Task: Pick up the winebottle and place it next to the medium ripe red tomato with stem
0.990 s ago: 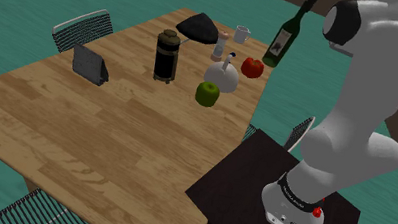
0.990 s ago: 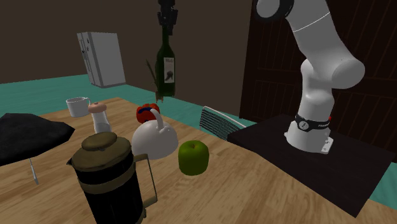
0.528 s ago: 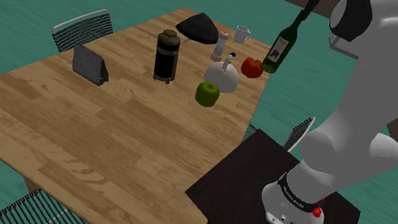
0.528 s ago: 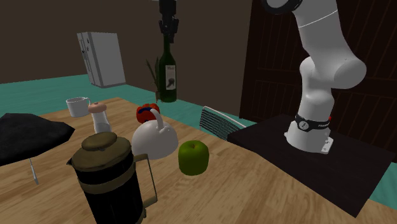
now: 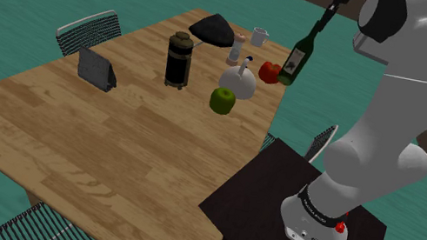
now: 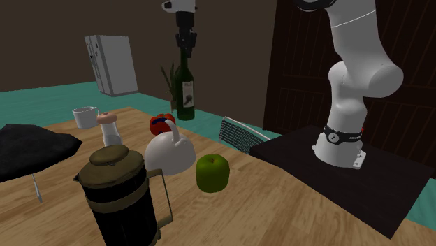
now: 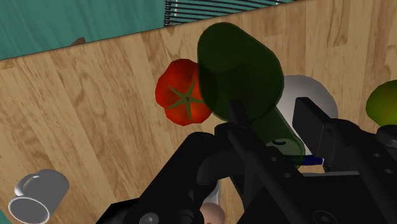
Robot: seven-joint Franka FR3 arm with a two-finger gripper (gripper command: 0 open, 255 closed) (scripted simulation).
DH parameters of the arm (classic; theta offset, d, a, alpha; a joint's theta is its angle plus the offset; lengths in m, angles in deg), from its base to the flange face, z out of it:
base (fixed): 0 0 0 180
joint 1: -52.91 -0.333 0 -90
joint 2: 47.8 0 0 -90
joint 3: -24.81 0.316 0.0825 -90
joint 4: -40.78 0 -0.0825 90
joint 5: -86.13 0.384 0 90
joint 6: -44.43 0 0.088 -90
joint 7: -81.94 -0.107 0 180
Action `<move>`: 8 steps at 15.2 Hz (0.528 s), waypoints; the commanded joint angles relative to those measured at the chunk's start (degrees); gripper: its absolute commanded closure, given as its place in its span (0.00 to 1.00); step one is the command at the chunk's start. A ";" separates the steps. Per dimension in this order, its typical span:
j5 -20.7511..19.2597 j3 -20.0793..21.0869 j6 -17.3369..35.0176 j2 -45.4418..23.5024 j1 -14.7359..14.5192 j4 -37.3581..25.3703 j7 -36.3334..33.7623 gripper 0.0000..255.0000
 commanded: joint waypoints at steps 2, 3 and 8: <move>-0.27 0.01 2.70 0.76 -0.58 3.37 0.01 1.00; -0.32 0.01 3.56 0.92 -0.72 4.40 0.04 1.00; -0.45 0.08 7.69 1.43 -1.30 9.04 0.20 1.00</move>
